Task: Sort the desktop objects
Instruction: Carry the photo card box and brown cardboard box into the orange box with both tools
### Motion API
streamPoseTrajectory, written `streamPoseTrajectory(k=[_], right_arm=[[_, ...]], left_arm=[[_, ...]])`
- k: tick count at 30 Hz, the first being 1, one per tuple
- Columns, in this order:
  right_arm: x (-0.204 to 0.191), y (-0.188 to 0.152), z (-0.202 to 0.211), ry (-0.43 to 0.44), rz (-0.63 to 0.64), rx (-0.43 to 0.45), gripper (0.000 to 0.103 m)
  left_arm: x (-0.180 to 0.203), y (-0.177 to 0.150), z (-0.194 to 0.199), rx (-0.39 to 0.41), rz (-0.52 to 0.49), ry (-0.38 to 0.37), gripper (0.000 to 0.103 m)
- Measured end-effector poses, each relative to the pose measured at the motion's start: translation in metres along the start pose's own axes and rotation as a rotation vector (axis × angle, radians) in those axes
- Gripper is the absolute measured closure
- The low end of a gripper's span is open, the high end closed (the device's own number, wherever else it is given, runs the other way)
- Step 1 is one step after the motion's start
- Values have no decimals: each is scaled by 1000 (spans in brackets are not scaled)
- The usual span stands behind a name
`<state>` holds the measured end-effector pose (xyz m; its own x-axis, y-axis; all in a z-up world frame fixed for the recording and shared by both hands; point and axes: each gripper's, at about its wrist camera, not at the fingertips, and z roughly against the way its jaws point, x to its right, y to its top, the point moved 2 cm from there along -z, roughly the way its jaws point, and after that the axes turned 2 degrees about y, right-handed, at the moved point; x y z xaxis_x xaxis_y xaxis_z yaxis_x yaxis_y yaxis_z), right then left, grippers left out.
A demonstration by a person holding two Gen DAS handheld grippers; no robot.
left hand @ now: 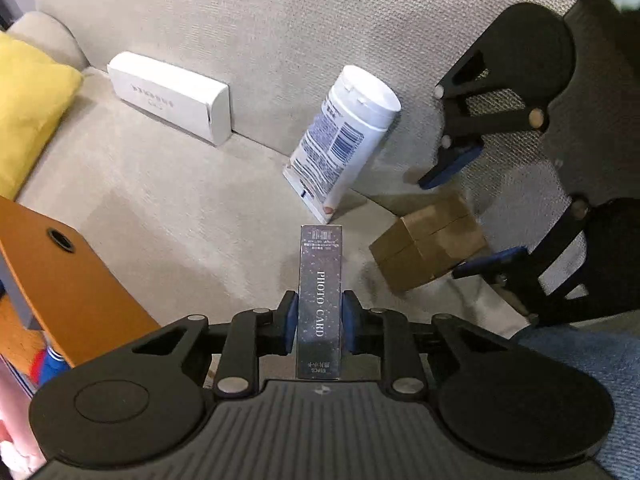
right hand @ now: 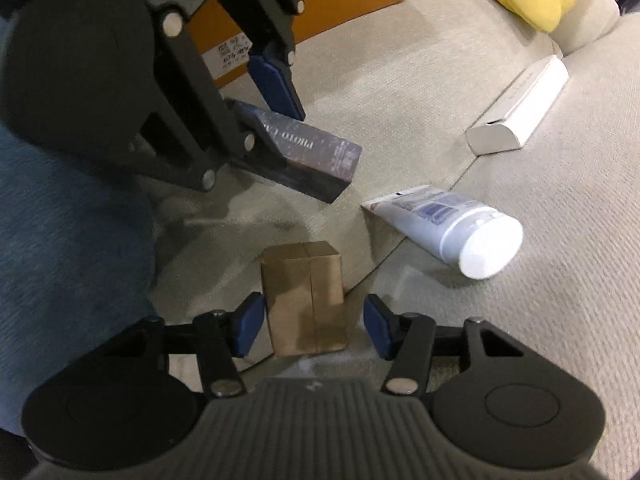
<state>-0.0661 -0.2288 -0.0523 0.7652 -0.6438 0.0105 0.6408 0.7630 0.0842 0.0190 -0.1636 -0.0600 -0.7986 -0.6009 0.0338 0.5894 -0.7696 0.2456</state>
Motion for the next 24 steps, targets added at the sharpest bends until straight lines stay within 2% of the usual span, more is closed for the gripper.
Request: streamPoseTrajectory(k=[3, 6, 10, 16, 24], right_arm=[[-3, 1, -10, 16, -5, -22, 54], [-5, 1, -12, 25, -14, -22, 54], [-1, 0, -6, 20, -46, 1, 55], [19, -3, 23, 31, -168, 106, 55], [44, -12, 71, 104, -386, 298, 55]], left_arm=[[0, -2, -3, 6, 5, 15, 77], [10, -4, -10, 24, 6, 29, 77], [7, -9, 4, 64, 46, 35, 77], [6, -15, 58, 165, 115, 6, 77], [-6, -22, 112, 300, 228, 11, 77]])
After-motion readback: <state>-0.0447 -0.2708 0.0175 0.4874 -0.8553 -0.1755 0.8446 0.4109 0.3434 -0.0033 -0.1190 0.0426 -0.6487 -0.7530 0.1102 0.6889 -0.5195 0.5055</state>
